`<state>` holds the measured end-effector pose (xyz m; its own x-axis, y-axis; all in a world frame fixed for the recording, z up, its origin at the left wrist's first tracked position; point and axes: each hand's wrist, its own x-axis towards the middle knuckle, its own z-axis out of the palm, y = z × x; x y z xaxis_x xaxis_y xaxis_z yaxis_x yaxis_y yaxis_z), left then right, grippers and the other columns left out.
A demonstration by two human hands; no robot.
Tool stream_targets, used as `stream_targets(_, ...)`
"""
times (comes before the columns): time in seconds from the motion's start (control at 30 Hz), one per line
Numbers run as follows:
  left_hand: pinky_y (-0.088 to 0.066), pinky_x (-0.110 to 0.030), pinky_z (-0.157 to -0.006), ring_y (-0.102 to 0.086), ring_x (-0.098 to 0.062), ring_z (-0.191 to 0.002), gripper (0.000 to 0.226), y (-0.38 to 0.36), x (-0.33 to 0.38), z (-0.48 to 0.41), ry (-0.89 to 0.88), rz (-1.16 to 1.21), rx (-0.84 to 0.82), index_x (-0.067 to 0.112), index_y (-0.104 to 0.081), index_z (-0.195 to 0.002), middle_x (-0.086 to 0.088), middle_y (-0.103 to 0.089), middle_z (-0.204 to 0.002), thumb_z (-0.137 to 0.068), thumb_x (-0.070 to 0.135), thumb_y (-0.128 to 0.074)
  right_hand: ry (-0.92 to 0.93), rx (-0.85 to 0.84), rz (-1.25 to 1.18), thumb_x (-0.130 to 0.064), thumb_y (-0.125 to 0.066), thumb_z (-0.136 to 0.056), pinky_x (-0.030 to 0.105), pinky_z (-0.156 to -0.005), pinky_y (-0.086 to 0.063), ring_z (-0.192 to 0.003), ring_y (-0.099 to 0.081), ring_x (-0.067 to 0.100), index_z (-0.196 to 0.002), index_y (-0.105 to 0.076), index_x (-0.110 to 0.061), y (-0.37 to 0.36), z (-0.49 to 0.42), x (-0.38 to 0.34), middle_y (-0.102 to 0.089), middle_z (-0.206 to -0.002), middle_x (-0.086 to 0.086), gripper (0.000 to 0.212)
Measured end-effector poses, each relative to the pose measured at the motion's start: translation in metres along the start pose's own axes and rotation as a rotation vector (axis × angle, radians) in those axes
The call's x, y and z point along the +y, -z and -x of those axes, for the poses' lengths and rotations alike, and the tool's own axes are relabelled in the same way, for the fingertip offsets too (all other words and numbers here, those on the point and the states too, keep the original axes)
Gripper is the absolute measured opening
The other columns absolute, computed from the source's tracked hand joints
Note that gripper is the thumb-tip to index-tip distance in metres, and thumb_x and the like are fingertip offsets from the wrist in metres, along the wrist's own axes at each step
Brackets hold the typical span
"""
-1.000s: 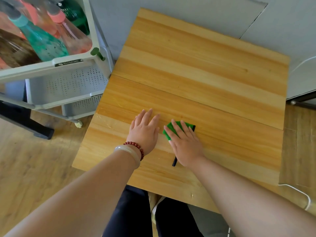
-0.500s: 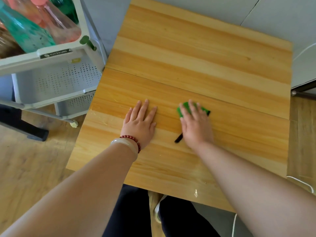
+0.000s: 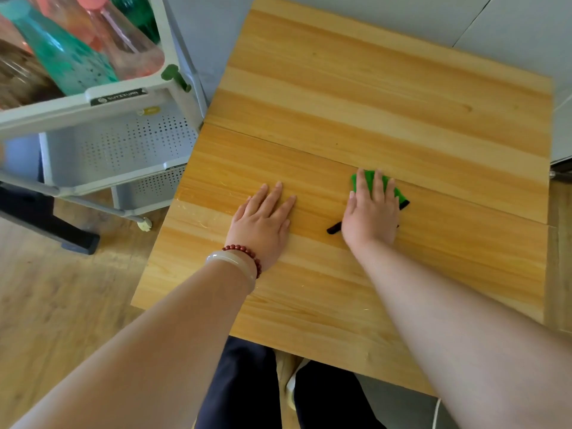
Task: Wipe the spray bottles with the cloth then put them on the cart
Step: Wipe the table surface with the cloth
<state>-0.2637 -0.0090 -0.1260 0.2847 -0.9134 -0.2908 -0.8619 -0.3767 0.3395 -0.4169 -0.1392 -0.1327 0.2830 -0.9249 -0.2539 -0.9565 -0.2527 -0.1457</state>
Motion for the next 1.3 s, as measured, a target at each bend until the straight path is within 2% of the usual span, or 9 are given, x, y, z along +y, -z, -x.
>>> stream_targets(0.13,-0.006,-0.03,-0.12,-0.008,-0.012,-0.152,0.051,0.003,-0.009,-0.003,0.005,0.039,0.104,0.024,-0.022,-0.157,0.007,-0.017,-0.164,-0.107,0.033,-0.028,0.503,-0.058,0.015,-0.035,-0.026,-0.107,0.039,-0.12,-0.004,-0.15,-0.01,0.028,-0.153,-0.024,-0.032,-0.019,0.034,-0.03,-0.014,-0.162,0.001,0.046)
stream_targets(0.23,-0.001,-0.03,-0.118,-0.006,-0.019,-0.153,0.056,0.006,-0.026,-0.008,0.001,-0.046,0.14,0.019,-0.024,-0.156,-0.001,-0.012,-0.166,-0.104,0.039,-0.023,0.754,-0.116,0.123,-0.037,-0.022,-0.106,0.038,-0.119,-0.008,-0.15,-0.015,0.025,-0.152,-0.025,-0.034,-0.012,0.021,-0.023,-0.017,-0.161,-0.002,0.046)
stream_targets(0.43,0.011,-0.032,-0.119,0.014,-0.019,-0.152,0.058,0.002,-0.033,-0.01,0.095,-0.089,0.038,0.03,0.003,-0.158,-0.003,0.015,-0.165,-0.105,0.044,-0.018,0.138,0.004,0.004,-0.031,-0.02,-0.107,0.036,-0.123,-0.003,-0.152,-0.001,0.026,-0.156,-0.012,-0.026,-0.002,-0.021,-0.039,-0.002,-0.165,0.004,0.05)
stream_targets(0.67,0.013,-0.03,-0.118,0.013,-0.017,-0.152,0.058,0.006,-0.033,-0.013,0.1,-0.057,0.036,0.033,0.001,-0.157,-0.001,0.013,-0.166,-0.104,0.045,-0.02,0.72,-0.12,0.054,-0.023,-0.042,-0.104,0.038,-0.12,-0.011,-0.15,-0.017,0.027,-0.152,-0.028,-0.028,-0.014,0.005,-0.058,-0.02,-0.161,0.002,0.05)
stream_targets(0.87,0.011,-0.031,-0.118,0.014,-0.018,-0.152,0.058,0.012,-0.037,-0.014,0.092,-0.034,-0.006,0.033,0.003,-0.157,-0.001,0.015,-0.165,-0.105,0.045,-0.02,0.123,-0.001,-0.008,-0.028,-0.024,-0.107,0.035,-0.122,-0.003,-0.152,-0.002,0.026,-0.156,-0.014,-0.025,-0.005,-0.034,-0.073,-0.003,-0.165,0.005,0.05)
stream_targets(1.03,-0.01,-0.037,-0.121,-0.007,-0.016,-0.153,0.059,0.028,-0.045,-0.016,0.061,0.028,0.025,0.024,-0.02,-0.157,0.002,-0.011,-0.166,-0.103,0.042,-0.035,0.511,-0.109,-0.004,-0.029,-0.031,-0.107,0.033,-0.119,-0.001,-0.152,-0.005,0.024,-0.154,-0.02,-0.031,-0.015,0.002,-0.1,-0.009,-0.164,-0.001,0.049)
stream_targets(1.13,-0.008,-0.038,-0.122,-0.009,-0.021,-0.152,0.065,0.043,-0.058,-0.023,0.069,-0.007,0.054,0.018,-0.014,-0.158,-0.001,-0.012,-0.166,-0.103,0.044,-0.036,0.681,-0.181,0.07,-0.036,-0.025,-0.107,0.031,-0.119,0.002,-0.152,-0.003,0.021,-0.154,-0.018,-0.034,-0.004,-0.012,-0.09,-0.006,-0.164,-0.004,0.048)
stream_targets(1.2,0.0,-0.037,-0.122,0.003,-0.021,-0.153,0.07,0.049,-0.068,-0.031,0.105,-0.027,0.015,0.017,-0.004,-0.159,-0.003,0.003,-0.167,-0.103,0.049,-0.032,0.599,-0.156,0.123,-0.036,-0.022,-0.107,0.032,-0.12,0.003,-0.151,0.0,0.022,-0.155,-0.012,-0.032,0.004,-0.033,-0.088,-0.001,-0.164,-0.001,0.05)
stream_targets(1.3,0.004,-0.036,-0.122,0.014,-0.019,-0.152,0.074,0.049,-0.076,-0.035,0.154,-0.024,-0.086,0.019,0.007,-0.158,-0.002,0.017,-0.165,-0.102,0.054,-0.028,0.232,-0.128,0.044,-0.033,-0.021,-0.107,0.036,-0.123,0.0,-0.151,0.004,0.026,-0.156,-0.008,-0.027,0.009,-0.058,-0.099,0.004,-0.165,0.004,0.051)
